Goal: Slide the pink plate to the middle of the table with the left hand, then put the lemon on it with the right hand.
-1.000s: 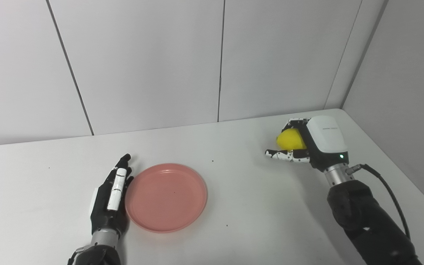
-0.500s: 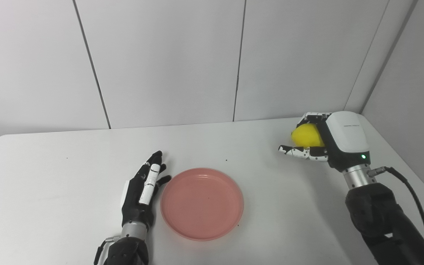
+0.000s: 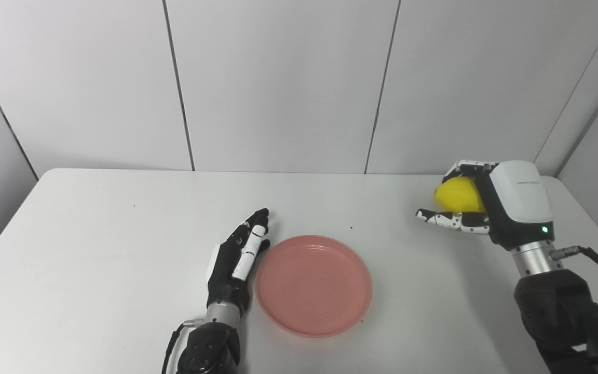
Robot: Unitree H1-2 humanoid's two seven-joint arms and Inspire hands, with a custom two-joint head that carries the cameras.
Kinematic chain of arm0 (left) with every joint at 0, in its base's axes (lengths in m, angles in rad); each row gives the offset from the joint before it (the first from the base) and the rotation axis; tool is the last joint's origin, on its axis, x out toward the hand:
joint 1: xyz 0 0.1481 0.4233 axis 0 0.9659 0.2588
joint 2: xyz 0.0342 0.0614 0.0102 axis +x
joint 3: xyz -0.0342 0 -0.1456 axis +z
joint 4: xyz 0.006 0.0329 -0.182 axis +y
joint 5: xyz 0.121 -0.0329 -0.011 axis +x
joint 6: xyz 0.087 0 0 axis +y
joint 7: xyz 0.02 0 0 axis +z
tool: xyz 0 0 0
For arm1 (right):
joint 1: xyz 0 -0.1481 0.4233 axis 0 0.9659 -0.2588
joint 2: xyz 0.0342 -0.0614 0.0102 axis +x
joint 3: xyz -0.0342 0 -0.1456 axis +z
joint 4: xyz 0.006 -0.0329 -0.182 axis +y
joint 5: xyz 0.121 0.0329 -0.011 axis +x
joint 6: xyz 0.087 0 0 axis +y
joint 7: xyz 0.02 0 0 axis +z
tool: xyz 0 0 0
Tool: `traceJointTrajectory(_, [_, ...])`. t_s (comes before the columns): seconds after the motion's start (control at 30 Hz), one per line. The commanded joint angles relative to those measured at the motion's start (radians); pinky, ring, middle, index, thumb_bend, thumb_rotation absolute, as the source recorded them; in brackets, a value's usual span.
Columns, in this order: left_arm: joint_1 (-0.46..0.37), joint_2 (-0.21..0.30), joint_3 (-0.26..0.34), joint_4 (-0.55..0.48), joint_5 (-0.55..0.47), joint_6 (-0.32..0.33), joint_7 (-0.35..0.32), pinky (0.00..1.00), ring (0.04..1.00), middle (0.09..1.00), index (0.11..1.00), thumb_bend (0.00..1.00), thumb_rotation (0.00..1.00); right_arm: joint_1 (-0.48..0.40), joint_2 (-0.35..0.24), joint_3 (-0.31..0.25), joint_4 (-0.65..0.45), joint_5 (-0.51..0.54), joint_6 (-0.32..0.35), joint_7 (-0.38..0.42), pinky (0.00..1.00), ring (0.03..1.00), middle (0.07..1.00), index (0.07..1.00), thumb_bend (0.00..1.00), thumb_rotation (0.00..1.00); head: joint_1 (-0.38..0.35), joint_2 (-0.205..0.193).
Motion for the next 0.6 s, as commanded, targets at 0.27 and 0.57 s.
traceJointTrajectory(0.27, [0.016,-0.049,0.004,0.011,-0.036,0.013,0.01,0.87,0.905,0.92,0.761,0.62,0.67,-0.09,0.027,0.035,-0.033,-0.026,-0.021,0.054,0.13,0.182,0.257,0.299,0.6,0.54,0.0,0.0])
traceJointTrajectory(0.57, [0.015,-0.043,0.001,0.01,-0.031,0.017,0.017,0.87,0.894,0.905,0.743,0.62,0.68,-0.135,0.066,0.074,-0.038,-0.041,-0.041,0.107,0.14,0.194,0.264,0.304,0.6,0.51,-0.009,-0.001])
